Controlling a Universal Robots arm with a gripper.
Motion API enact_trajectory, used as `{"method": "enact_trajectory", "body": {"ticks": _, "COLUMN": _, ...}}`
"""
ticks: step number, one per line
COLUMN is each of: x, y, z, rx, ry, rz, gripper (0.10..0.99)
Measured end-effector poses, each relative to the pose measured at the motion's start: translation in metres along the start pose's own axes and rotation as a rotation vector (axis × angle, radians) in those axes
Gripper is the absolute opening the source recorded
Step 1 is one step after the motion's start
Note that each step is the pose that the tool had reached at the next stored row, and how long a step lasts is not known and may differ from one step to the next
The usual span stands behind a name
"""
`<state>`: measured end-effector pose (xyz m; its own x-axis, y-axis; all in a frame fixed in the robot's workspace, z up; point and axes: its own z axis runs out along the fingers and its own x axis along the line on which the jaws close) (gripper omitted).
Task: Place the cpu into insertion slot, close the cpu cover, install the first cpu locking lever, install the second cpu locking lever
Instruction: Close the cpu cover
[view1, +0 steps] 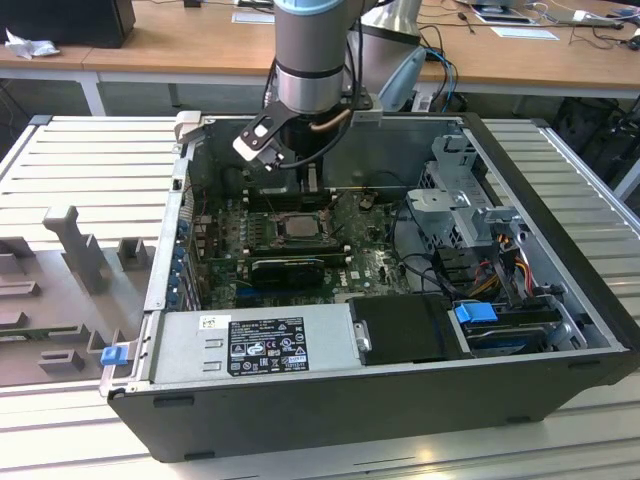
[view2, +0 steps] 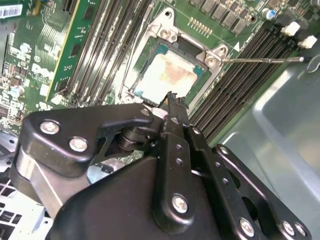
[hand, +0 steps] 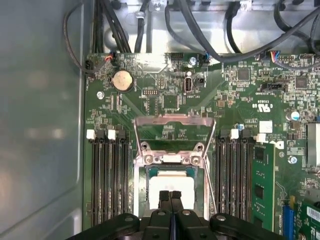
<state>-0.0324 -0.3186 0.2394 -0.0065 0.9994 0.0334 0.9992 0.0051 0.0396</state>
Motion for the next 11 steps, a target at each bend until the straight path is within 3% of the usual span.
{"method": "enact_trajectory", "body": {"ticks": 3, "x": 0.0001, "y": 0.0001, "z": -0.0035, "rx": 0.0, "ry": 0.0001, "rz": 0.0, "gripper": 0.106}}
{"method": "enact_trajectory", "body": {"ticks": 11, "x": 0.0001, "y": 0.0052, "z": -0.0045, "rx": 0.001, "ry": 0.0, "rz": 0.0, "gripper": 0.106}}
